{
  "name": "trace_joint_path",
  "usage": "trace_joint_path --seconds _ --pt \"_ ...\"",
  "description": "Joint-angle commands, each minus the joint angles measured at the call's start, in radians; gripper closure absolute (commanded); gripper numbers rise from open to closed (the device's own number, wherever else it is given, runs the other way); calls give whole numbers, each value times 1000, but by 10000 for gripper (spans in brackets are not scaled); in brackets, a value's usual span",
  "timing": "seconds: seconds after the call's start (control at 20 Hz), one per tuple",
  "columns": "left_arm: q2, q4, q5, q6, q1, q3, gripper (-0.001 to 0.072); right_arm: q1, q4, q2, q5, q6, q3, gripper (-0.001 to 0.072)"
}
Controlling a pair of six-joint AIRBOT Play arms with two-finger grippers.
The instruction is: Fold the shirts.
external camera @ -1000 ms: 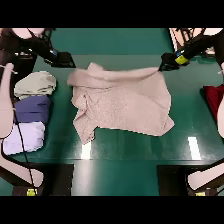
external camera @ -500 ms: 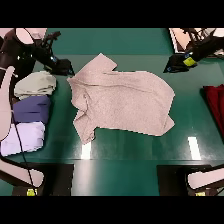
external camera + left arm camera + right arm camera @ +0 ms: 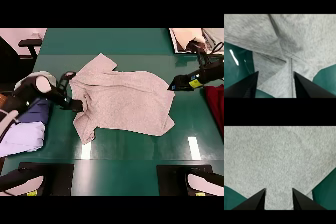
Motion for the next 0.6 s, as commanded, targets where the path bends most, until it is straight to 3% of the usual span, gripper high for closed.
trace_joint_path --seconds 0.0,0.2,0.55 --pt "35 77 153 -37 -70 -128 205 0 4 61 -31 0 -104 326" --pt "34 114 246 -86 -72 -128 205 0 3 77 -11 0 -119 325" --pt "-1 77 241 -85 -72 -135 206 0 4 77 -14 0 -117 325"
